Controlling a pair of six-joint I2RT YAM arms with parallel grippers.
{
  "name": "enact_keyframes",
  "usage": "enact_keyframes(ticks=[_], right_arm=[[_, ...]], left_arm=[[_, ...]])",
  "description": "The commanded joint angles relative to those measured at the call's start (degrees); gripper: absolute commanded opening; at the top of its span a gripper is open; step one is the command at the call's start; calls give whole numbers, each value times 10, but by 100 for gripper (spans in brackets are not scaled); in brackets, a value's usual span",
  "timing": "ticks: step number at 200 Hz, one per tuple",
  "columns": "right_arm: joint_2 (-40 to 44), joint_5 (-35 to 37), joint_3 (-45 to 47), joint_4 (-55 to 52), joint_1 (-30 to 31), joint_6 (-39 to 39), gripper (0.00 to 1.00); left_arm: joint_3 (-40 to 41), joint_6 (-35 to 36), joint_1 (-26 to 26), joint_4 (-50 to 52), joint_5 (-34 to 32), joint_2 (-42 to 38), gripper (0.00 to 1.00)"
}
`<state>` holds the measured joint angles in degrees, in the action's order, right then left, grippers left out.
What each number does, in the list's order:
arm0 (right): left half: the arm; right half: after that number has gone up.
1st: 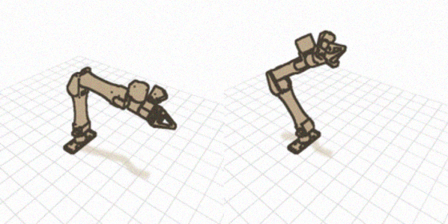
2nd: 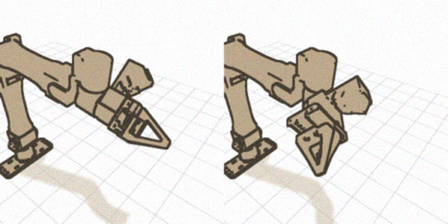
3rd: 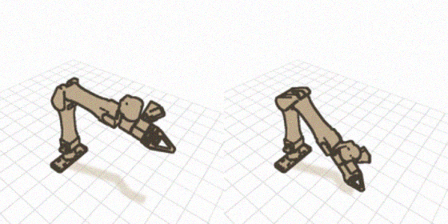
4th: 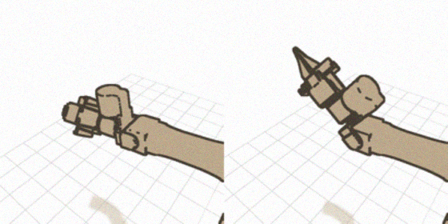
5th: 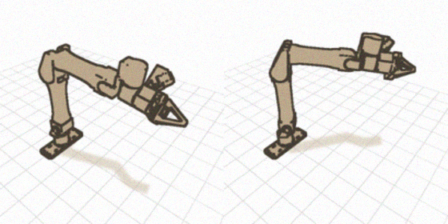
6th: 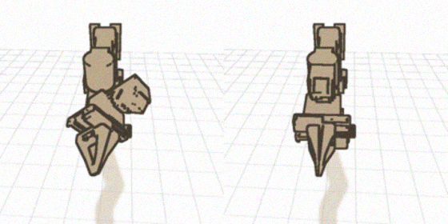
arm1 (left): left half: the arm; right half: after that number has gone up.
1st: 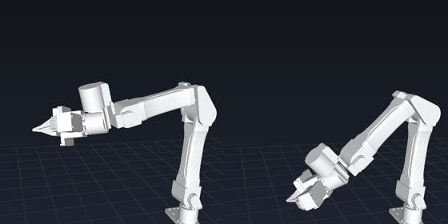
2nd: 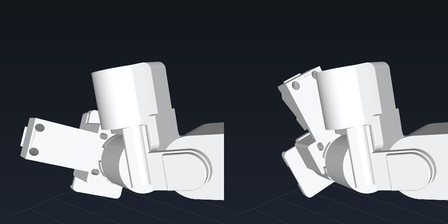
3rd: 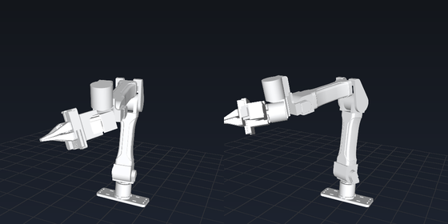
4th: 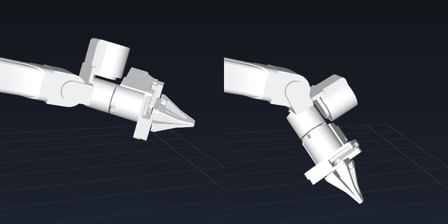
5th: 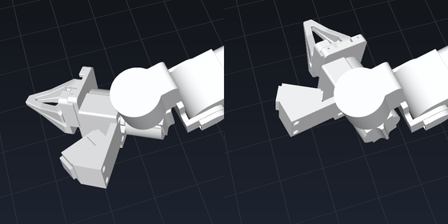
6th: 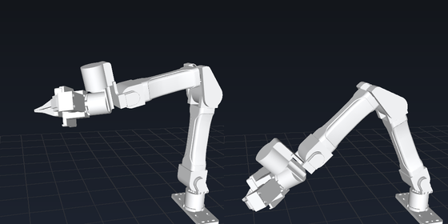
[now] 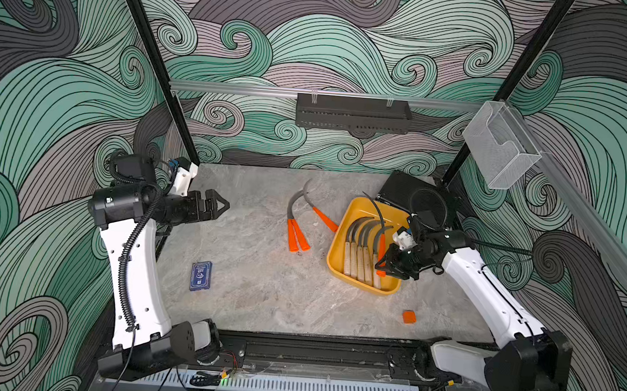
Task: Put small sickles into storage boxes
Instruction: Place the sickle in the storage box.
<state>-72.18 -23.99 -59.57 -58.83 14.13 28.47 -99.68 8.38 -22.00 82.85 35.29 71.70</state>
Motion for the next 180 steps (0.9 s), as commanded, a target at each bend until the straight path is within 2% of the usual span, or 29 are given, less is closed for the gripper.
enact_keyframes(ticks=[1, 75, 180], right_arm=[[-10, 38, 4, -11, -5, -13, 0], [-63, 78, -14, -12, -4, -22, 0], [-152, 92, -67, -9, -4, -41, 0]], left_arm=[[3, 4, -4, 15, 14, -11, 98], [19, 1, -3, 11, 18, -24, 99], [16, 0, -4, 6, 6, -22, 99]])
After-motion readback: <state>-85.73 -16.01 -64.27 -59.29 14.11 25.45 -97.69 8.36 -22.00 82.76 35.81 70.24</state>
